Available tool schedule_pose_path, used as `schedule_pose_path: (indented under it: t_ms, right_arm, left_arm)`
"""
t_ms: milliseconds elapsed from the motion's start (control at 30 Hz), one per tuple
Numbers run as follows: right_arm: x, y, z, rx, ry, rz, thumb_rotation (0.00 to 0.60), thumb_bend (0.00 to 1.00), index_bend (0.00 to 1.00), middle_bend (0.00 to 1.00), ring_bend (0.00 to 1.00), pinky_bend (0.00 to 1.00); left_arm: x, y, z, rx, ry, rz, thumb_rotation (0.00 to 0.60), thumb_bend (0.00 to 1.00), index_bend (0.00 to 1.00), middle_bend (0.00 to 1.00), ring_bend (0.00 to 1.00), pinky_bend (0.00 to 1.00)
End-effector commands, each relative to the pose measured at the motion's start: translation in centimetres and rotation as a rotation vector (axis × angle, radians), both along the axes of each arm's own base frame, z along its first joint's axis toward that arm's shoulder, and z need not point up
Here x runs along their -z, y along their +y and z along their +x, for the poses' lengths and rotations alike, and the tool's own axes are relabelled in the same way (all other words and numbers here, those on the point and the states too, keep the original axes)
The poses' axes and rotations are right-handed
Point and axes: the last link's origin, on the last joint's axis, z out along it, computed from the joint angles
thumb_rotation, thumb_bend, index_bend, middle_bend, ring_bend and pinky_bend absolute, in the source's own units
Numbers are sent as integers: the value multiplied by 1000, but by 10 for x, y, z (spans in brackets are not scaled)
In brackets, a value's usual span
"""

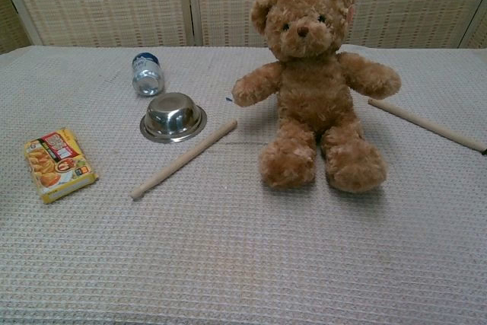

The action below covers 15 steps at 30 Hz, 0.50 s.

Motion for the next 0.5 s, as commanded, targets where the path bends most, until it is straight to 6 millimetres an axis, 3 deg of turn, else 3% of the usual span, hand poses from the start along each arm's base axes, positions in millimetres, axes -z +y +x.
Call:
schedule_pose_path:
  t_ms: [33, 333, 500]
  right_arm:
    - [0, 0, 1, 3, -19, 2, 600, 62, 0, 0, 0, 5]
    - [3, -3, 4, -41, -86, -14, 600, 65, 21, 20, 0, 22]
    - [10, -26, 5, -89, -77, -71, 600, 91, 90, 88, 0, 50]
  left_arm:
    - [0, 0, 0, 1, 2, 0, 600, 388, 119, 144, 149, 344]
    - [-1, -1, 2, 10, -3, 4, 600, 387, 120, 145, 149, 344]
    - [0, 3, -3, -15, -7, -1, 600, 388, 125, 147, 151, 346]
